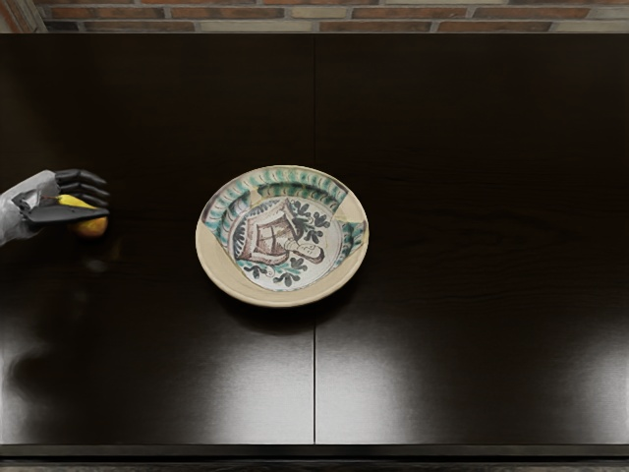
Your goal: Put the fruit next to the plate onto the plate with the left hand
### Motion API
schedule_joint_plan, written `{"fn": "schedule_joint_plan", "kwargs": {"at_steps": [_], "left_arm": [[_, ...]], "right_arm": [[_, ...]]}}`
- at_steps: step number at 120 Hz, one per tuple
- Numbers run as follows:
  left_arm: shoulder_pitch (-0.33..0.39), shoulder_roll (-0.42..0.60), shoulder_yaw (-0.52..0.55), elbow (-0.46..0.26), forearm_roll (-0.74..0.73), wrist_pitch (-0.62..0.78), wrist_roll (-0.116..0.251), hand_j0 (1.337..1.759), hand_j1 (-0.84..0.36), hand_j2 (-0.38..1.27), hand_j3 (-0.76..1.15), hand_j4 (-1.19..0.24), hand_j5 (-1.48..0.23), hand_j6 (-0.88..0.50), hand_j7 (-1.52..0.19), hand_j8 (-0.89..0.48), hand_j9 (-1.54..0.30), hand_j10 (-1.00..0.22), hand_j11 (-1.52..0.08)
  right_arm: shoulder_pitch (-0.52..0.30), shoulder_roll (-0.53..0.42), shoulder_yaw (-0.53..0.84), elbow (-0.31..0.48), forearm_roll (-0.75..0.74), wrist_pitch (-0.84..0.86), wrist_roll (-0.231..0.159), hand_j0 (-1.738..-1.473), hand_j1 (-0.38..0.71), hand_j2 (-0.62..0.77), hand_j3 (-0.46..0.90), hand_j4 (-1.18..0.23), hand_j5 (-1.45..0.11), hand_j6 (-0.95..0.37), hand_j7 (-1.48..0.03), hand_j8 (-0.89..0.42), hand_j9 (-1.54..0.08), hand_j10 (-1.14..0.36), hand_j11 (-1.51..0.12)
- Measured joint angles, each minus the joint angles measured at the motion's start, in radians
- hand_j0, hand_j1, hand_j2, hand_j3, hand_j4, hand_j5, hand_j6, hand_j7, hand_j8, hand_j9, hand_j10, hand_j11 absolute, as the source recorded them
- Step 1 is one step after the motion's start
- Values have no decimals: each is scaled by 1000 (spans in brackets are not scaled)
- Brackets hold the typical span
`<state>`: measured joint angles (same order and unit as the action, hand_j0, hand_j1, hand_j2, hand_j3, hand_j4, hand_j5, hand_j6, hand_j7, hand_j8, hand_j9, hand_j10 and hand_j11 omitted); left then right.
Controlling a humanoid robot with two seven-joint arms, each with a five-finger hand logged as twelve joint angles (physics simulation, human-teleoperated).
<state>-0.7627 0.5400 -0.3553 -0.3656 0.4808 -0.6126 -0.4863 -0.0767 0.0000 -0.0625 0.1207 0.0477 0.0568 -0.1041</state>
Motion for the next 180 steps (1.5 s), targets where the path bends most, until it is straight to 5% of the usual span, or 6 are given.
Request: {"fn": "schedule_joint_plan", "kwargs": {"at_steps": [49,155,180], "left_arm": [[3,-1,3,-15,3,1,-1,1650,-608,178,0,-777,-1025,-777,-1025,-726,-1033,-437,-1049],[-56,-2,6,-28,-33,0,5,1646,-616,184,0,-829,-1213,-825,-1218,-686,-1215,-387,-1167],[-88,-1,5,-118,-79,1,11,1644,-618,196,0,-837,-1200,-836,-1200,-687,-1213,-376,-1168]], "right_arm": [[0,0,0,0,0,0,0,-1658,-320,-5,0,-24,-31,-24,-31,-24,-31,-24,-31],[0,0,0,0,0,0,0,-1658,-320,-5,0,-24,-31,-24,-31,-24,-31,-24,-31],[0,0,0,0,0,0,0,-1658,-320,-5,0,-24,-31,-24,-31,-24,-31,-24,-31]]}}
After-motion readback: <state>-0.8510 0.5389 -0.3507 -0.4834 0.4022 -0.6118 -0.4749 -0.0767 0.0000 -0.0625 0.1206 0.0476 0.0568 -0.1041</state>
